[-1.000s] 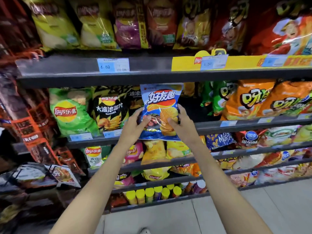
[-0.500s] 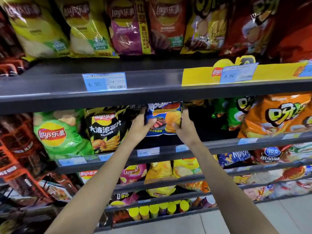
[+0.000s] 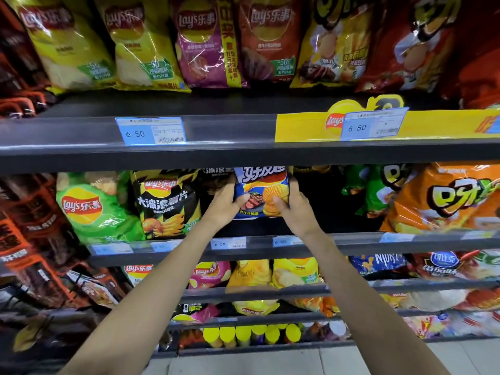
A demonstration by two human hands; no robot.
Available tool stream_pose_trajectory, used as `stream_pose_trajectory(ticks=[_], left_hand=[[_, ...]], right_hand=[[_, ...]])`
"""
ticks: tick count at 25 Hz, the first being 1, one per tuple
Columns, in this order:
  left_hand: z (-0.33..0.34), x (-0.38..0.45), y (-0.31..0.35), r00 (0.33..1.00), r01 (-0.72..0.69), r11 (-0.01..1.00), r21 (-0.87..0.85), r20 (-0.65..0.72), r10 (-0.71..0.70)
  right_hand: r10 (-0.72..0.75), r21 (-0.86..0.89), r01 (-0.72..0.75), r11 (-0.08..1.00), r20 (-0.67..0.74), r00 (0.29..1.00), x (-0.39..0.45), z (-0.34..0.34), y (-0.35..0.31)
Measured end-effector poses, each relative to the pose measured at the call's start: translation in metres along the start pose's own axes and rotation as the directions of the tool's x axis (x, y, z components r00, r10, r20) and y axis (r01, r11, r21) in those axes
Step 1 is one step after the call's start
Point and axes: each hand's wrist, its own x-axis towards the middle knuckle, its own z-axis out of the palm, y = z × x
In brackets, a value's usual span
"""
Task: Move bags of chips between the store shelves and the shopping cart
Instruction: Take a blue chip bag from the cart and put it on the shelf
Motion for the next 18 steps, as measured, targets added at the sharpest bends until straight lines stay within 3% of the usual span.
stream_pose_trajectory(ticks=[4, 9, 15, 18], left_hand=[[-0.001, -0.008, 0.011, 0.998, 0.064, 0.993, 0.100, -0.009, -0.063], [-0.004, -0.033, 0.019, 0.986, 0.146, 0.951, 0.272, -0.117, -0.118], [0.006, -0.111, 0.039, 0.971, 0.081, 0.884, 0.460, -0.236, 0.034], [0.017, -0.174, 0.026, 0.959, 0.170, 0.851, 0.497, -0.282, -0.027]], right_hand=[[0.030, 0.069, -0.034, 0.997, 0.061, 0.998, -0.004, -0.010, 0.000], [0.024, -0.043, -0.022, 0.999, 0.042, 0.999, -0.024, -0.037, 0.007], [-0.194, -0.192, 0.229, 0.954, 0.187, 0.963, -0.070, -0.051, 0.002], [-0.297, -0.201, 0.376, 0.905, 0.334, 0.894, -0.105, -0.033, -0.010]])
